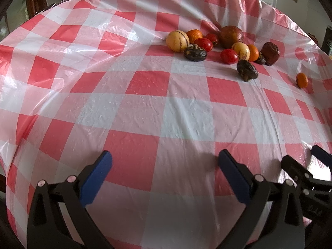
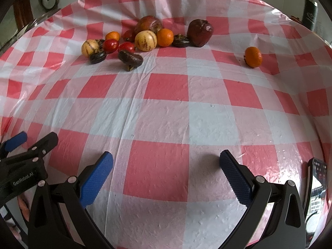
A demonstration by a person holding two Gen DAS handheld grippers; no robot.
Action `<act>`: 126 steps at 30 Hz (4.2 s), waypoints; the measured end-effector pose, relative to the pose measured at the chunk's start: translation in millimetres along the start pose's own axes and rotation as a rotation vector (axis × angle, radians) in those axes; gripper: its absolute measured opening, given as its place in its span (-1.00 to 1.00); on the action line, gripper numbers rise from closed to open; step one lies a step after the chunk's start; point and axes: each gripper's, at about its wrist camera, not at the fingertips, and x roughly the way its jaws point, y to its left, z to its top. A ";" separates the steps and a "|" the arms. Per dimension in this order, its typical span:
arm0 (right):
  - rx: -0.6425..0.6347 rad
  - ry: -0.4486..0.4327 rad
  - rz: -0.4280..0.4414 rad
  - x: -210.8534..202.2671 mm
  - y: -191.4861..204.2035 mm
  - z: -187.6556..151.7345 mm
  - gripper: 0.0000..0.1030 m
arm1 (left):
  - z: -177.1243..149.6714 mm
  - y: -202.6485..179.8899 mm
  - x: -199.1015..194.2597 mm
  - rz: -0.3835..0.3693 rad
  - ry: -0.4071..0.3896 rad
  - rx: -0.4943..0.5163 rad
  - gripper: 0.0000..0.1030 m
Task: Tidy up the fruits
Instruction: 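Grasp a dark brown fruit with the right tool while the left tool grasps a yellow striped melon, then carry the brown fruit and yellow melon in both tools over the white box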
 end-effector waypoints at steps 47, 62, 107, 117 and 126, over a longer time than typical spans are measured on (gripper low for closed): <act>0.192 -0.083 0.267 47.2 -35.6 85.3 -0.18 | 92.8 9.0 24.9 -0.057 -0.052 -0.074 0.97; 0.177 -0.105 0.301 52.2 -35.0 86.5 -0.18 | 192.5 1.6 106.7 -0.033 0.011 -0.211 0.40; 0.177 -0.115 0.319 50.0 -35.0 85.1 -0.18 | -9.3 -1.6 -55.0 -0.011 -0.150 -0.019 -0.10; 0.183 -0.057 0.349 54.2 -34.6 84.8 -0.18 | -42.7 14.0 -88.0 0.030 -0.165 -0.008 -0.09; 0.142 -0.064 0.408 18.2 8.3 48.3 -0.18 | -67.0 37.1 -100.5 0.042 -0.158 -0.024 -0.09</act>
